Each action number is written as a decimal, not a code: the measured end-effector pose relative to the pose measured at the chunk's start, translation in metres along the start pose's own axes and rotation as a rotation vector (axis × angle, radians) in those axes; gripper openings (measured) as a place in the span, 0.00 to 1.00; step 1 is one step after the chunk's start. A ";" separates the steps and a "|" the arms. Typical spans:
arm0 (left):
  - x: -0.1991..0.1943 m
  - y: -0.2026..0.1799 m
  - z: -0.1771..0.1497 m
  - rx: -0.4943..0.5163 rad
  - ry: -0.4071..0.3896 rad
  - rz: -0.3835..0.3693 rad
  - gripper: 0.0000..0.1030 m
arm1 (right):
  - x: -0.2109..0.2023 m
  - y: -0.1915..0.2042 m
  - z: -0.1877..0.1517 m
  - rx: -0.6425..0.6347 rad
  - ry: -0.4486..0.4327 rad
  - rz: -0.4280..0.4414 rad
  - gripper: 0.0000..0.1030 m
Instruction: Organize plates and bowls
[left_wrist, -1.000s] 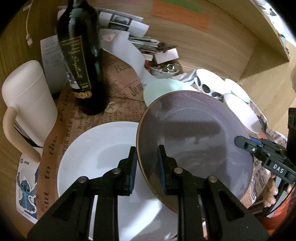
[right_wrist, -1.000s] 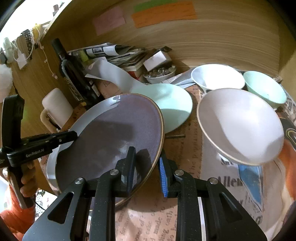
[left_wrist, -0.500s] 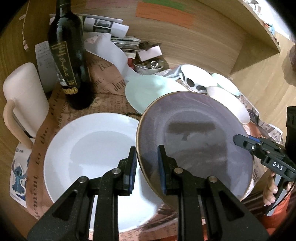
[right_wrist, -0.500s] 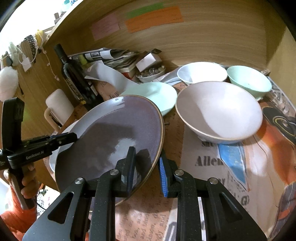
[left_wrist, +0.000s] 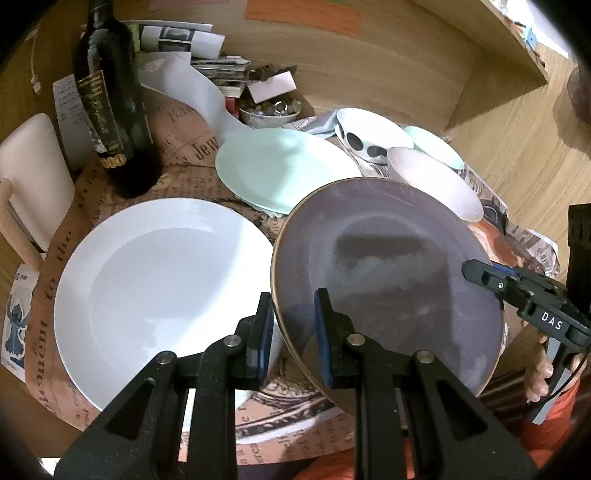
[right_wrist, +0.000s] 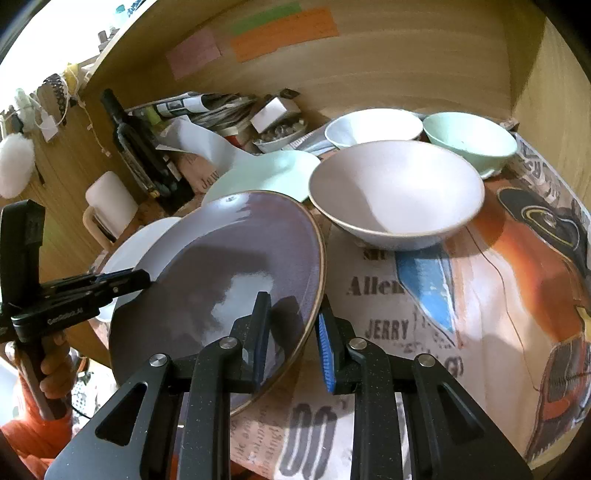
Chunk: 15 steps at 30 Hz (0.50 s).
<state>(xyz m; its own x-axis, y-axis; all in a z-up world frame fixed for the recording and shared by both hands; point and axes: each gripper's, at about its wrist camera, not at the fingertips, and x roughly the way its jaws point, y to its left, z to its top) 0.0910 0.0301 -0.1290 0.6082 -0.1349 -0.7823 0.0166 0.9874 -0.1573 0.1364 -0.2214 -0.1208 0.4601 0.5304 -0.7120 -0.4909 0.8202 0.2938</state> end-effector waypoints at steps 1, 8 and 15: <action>0.000 -0.002 -0.002 0.001 0.002 0.001 0.21 | 0.000 -0.002 -0.001 0.001 0.004 0.000 0.21; 0.005 -0.011 -0.008 -0.001 0.033 0.005 0.21 | 0.000 -0.011 -0.007 0.012 0.023 0.001 0.21; 0.013 -0.020 -0.013 -0.001 0.056 0.021 0.21 | 0.007 -0.022 -0.015 0.025 0.056 0.004 0.21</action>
<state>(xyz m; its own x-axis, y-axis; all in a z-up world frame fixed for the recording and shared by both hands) 0.0882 0.0078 -0.1439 0.5632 -0.1181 -0.8178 0.0037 0.9901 -0.1405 0.1397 -0.2392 -0.1416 0.4159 0.5210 -0.7454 -0.4731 0.8239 0.3119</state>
